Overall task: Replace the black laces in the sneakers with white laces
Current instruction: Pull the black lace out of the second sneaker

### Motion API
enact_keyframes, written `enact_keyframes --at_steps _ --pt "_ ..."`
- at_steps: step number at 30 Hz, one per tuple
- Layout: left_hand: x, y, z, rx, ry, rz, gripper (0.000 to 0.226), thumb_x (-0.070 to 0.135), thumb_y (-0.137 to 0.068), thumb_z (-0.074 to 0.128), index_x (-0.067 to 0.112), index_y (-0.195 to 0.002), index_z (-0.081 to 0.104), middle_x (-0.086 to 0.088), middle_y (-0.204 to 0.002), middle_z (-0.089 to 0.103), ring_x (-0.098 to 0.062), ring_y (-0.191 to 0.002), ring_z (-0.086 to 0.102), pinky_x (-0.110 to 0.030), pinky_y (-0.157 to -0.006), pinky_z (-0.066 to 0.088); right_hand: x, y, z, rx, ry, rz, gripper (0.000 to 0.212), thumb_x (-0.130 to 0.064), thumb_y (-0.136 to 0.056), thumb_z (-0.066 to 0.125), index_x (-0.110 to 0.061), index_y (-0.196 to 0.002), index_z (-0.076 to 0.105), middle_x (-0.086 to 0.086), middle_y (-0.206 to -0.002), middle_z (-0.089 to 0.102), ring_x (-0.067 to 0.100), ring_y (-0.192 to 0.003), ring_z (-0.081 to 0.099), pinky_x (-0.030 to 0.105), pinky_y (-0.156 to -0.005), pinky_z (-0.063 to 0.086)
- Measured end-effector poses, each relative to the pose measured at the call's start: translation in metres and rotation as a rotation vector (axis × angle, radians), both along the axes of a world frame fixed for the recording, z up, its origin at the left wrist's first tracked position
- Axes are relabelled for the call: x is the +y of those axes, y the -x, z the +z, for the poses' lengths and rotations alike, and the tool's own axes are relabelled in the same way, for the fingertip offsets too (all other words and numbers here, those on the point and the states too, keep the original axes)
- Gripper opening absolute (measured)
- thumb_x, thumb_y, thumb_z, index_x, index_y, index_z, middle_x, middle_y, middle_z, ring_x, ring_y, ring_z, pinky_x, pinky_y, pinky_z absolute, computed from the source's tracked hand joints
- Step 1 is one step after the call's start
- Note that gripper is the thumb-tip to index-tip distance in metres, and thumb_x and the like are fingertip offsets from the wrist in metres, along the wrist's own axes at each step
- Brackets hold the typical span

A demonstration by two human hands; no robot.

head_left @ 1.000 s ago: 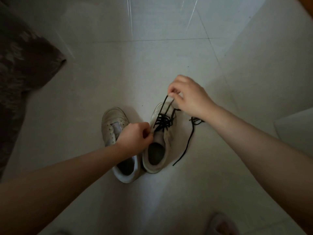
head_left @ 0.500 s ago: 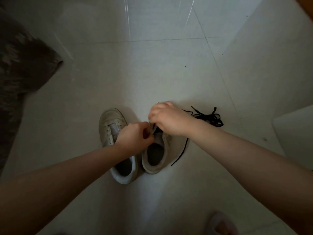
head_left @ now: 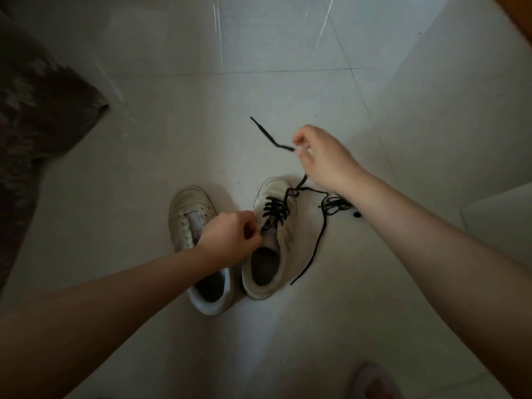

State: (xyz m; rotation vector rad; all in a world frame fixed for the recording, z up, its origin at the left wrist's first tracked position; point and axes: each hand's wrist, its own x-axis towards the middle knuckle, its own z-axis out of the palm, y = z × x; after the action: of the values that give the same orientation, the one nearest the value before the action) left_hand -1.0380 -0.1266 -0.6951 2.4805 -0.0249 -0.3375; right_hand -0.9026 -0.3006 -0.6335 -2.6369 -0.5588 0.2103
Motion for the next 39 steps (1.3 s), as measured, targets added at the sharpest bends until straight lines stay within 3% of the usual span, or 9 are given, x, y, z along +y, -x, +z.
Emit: enact_keyframes --at_steps 2,7,11,14,19,24,31,34,39 --pt "0.0 -0.001 -0.001 0.007 0.028 0.024 0.02 0.027 -0.08 0.063 0.023 -0.067 0.048 0.005 -0.061 0.054 -0.015 -0.059 0.054 -0.024 -0.051 0.036 0.008 0.018 -0.009 0.028 -0.044 0.102 0.029 -0.02 -0.093 0.054 -0.011 -0.12 0.054 0.006 -0.123 0.052 0.021 -0.114 0.049 0.033 -0.096 0.04" --pt "-0.003 -0.006 -0.001 0.069 0.046 0.046 0.019 0.031 -0.079 0.063 0.022 -0.095 0.057 0.005 -0.08 0.067 -0.016 -0.075 0.062 -0.03 -0.067 0.051 0.009 0.066 -0.029 0.147 0.018 0.365 0.012 -0.026 -0.088 0.06 -0.015 -0.084 0.063 -0.003 -0.085 0.057 0.015 -0.081 0.054 0.033 -0.072 0.046" --pt "-0.003 -0.007 0.0 0.061 0.043 0.041 0.019 0.028 -0.08 0.06 0.021 -0.097 0.057 0.006 -0.073 0.063 -0.018 -0.072 0.061 -0.028 -0.065 0.048 -0.005 0.09 -0.05 0.065 0.132 0.306 0.01 -0.028 -0.08 0.065 -0.019 -0.082 0.063 -0.003 -0.092 0.059 0.019 -0.093 0.054 0.033 -0.078 0.038" --pt "-0.002 -0.005 -0.003 0.075 0.091 0.086 0.015 0.022 -0.083 0.057 0.023 -0.096 0.051 0.007 -0.062 0.057 -0.016 -0.062 0.058 -0.029 -0.06 0.047 -0.016 0.098 -0.056 -0.031 0.091 0.218 0.005 -0.023 -0.073 0.062 -0.019 -0.076 0.059 -0.006 -0.088 0.058 0.021 -0.087 0.056 0.035 -0.074 0.04" --pt "-0.006 0.0 -0.003 0.014 0.073 -0.05 0.025 0.017 -0.084 0.052 0.024 -0.107 0.044 0.003 -0.064 0.054 -0.02 -0.057 0.054 -0.032 -0.054 0.043 -0.024 0.104 -0.065 -0.001 -0.05 0.059 0.024 -0.018 -0.071 0.057 -0.017 -0.094 0.064 0.001 -0.095 0.056 0.023 -0.084 0.056 0.036 -0.07 0.047" --pt "-0.011 -0.002 0.004 -0.028 -0.08 -0.156 0.044 0.025 -0.088 0.047 0.031 -0.131 0.044 0.001 -0.09 0.057 -0.021 -0.08 0.06 -0.026 -0.062 0.041 -0.017 0.102 -0.064 -0.063 0.16 0.088 0.046 -0.024 -0.065 0.056 -0.022 -0.109 0.067 0.005 -0.116 0.059 0.028 -0.096 0.058 0.04 -0.076 0.046" --pt "-0.028 -0.012 0.012 -0.107 -0.396 -0.269 0.039 0.043 -0.09 0.042 0.026 -0.125 0.045 -0.003 -0.111 0.052 -0.024 -0.096 0.057 -0.028 -0.061 0.036 -0.015 0.106 -0.066 -0.085 0.078 0.05 0.024 -0.017 -0.067 0.057 -0.013 -0.088 0.066 0.007 -0.111 0.06 0.03 -0.095 0.058 0.039 -0.076 0.045" --pt "-0.039 -0.022 0.014 -0.073 -0.488 -0.3 0.043 0.049 -0.089 0.046 0.022 -0.123 0.048 -0.007 -0.119 0.047 -0.025 -0.107 0.05 -0.031 -0.065 0.035 -0.013 0.108 -0.066 -0.177 0.27 0.092 0.025 -0.027 -0.069 0.053 -0.016 -0.084 0.069 0.004 -0.111 0.063 0.026 -0.095 0.061 0.035 -0.074 0.043" --pt "-0.052 -0.035 0.009 -0.037 -0.371 -0.127 0.023 0.027 -0.088 0.051 0.02 -0.107 0.062 -0.004 -0.11 0.054 -0.023 -0.103 0.053 -0.03 -0.066 0.038 -0.01 0.109 -0.074 -0.173 0.454 0.133 0.04 -0.025 -0.057 0.076 -0.017 -0.095 0.07 0.007 -0.12 0.063 0.025 -0.098 0.061 0.036 -0.075 0.045"
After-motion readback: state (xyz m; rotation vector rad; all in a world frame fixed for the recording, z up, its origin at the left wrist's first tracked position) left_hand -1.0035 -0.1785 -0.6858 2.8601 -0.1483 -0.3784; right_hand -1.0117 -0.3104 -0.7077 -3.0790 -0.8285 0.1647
